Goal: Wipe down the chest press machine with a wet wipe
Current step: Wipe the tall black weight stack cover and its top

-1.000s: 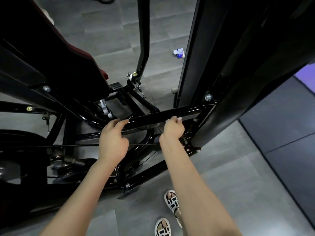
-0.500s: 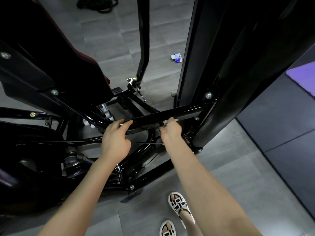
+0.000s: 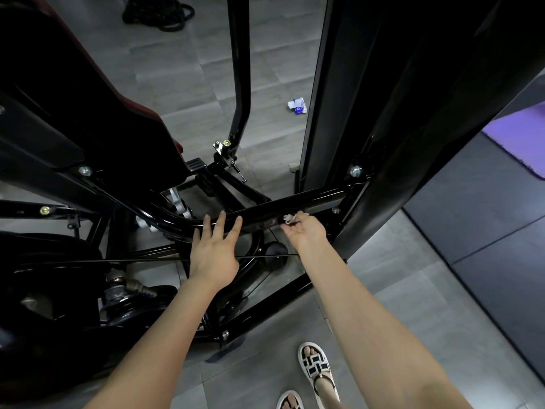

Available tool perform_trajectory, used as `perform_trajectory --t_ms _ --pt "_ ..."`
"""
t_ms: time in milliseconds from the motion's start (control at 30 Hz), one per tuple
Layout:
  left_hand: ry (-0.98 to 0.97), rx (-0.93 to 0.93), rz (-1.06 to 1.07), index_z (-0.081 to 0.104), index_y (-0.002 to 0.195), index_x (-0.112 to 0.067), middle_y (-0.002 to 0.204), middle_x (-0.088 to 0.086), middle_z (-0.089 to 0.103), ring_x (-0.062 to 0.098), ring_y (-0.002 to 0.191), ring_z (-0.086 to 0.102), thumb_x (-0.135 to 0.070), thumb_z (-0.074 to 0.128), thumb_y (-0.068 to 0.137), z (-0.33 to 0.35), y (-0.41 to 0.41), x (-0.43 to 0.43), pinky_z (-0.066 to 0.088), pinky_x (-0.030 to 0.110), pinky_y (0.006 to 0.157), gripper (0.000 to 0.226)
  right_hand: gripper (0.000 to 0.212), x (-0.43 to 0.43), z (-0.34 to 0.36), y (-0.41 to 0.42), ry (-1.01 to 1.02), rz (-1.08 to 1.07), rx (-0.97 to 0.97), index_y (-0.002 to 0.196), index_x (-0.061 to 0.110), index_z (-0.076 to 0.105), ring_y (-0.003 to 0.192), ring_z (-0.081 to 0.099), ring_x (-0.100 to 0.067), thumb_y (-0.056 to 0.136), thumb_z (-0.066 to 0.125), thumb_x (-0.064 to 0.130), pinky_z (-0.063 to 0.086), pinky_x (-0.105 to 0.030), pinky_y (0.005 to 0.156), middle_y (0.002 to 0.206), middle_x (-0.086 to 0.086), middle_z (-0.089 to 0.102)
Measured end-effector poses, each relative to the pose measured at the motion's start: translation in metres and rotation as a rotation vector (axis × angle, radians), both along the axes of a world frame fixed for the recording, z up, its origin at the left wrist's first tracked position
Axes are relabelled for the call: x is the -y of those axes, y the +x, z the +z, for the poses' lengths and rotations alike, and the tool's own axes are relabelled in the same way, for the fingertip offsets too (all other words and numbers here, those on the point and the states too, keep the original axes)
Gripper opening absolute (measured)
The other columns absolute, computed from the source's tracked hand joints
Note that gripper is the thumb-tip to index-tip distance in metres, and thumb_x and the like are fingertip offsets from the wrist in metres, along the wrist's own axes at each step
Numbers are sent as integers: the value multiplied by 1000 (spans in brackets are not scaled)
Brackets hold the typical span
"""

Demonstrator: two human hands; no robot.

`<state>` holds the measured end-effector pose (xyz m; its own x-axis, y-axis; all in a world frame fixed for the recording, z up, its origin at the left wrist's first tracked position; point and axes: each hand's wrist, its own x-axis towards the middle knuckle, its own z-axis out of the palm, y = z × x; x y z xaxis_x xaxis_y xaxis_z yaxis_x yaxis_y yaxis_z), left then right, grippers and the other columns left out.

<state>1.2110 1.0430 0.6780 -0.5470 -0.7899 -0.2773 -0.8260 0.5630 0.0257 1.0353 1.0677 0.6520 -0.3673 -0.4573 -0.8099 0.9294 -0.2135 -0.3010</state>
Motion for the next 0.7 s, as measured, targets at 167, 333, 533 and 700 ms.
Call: perform_trajectory --t_ms 167,333,533,700 --pt "54 -39 44 2 150 -29 158 6 -5 31 145 -7 -11 48 88 6 -2 1 6 44 118 79 27 -21 -1 -8 17 -14 -63 81 4 54 65 48 -17 96 37 -11 48 -30 76 76 -10 49" --pt "19 13 36 7 150 -24 157 14 4 36 144 0 -16 48 89 15 -14 -6 9 47 117 74 21 -66 19 -21 -47 13 -125 95 0 60 82 59 -24 98 39 -5 48 -40 90 89 -13 60" --pt "-90 -157 -200 27 147 -15 150 16 29 35 142 19 -11 48 89 48 -61 -44 20 44 116 62 19 -148 52 -40 29 -33 -120 92 -2 59 81 60 -23 98 41 -3 57 -36 72 89 -13 61" --pt "-240 -584 -289 62 115 0 104 19 66 40 94 61 -23 57 91 98 -133 -63 51 46 78 34 16 -210 99 -82 -30 -156 -162 90 -1 59 77 59 -22 96 44 -6 52 -42 90 78 -9 61"
